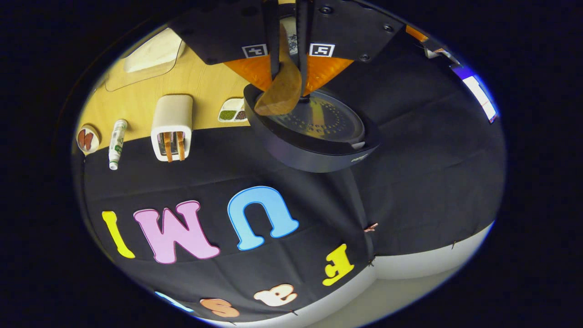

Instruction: Close the left gripper, press the button to open the rice cooker; take a wooden spoon from the chopstick holder with the right hand, scoop a spoonful of rice and pour it into the rice cooker, then put the wooden spoon back into the chopstick holder.

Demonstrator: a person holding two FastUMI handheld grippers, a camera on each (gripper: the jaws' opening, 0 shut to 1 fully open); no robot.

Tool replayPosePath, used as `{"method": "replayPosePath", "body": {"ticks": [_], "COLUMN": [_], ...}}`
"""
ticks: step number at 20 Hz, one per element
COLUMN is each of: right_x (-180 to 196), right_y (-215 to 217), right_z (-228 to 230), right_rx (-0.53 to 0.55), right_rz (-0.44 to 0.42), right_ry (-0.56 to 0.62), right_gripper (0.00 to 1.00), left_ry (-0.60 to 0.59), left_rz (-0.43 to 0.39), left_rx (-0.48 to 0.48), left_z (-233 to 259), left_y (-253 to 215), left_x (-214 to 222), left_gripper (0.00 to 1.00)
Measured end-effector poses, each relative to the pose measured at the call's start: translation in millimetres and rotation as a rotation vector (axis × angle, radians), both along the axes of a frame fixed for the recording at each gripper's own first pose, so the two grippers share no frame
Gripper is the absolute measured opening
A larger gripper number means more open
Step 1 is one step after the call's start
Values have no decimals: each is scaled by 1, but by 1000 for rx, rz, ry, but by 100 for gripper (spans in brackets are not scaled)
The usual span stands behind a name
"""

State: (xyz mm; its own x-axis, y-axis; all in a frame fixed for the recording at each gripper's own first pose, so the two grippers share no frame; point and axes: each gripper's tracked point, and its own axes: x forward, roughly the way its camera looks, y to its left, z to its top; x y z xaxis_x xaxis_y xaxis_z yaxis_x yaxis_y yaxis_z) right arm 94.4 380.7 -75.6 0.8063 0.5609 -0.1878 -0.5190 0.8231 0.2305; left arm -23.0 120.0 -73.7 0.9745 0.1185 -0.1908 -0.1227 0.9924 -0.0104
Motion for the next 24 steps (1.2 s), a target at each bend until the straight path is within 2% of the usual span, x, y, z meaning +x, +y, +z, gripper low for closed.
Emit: {"method": "replayPosePath", "body": {"ticks": [7, 14, 19, 21, 24], "right_x": [-8, -13, -25, -29, -29], "right_y": [11, 31, 40, 42, 40], "right_z": [11, -5, -3, -5, -8], "right_rx": [-66, -183, -293, -331, -320], "right_rz": [49, 156, 221, 240, 237], "right_ry": [-100, -121, -240, -283, -278], "right_gripper": [19, 18, 18, 18, 19], "left_ry": [-6, -14, -16, -15, -14], "left_rz": [2, 5, 18, 19, 18], "left_rx": [2, 1, -3, -7, -3], "left_z": [3, 5, 5, 4, 4], "left_y": [1, 3, 7, 6, 4], "left_x": [-2, -3, -4, -3, -3], "left_gripper": [71, 71, 69, 72, 75]}}
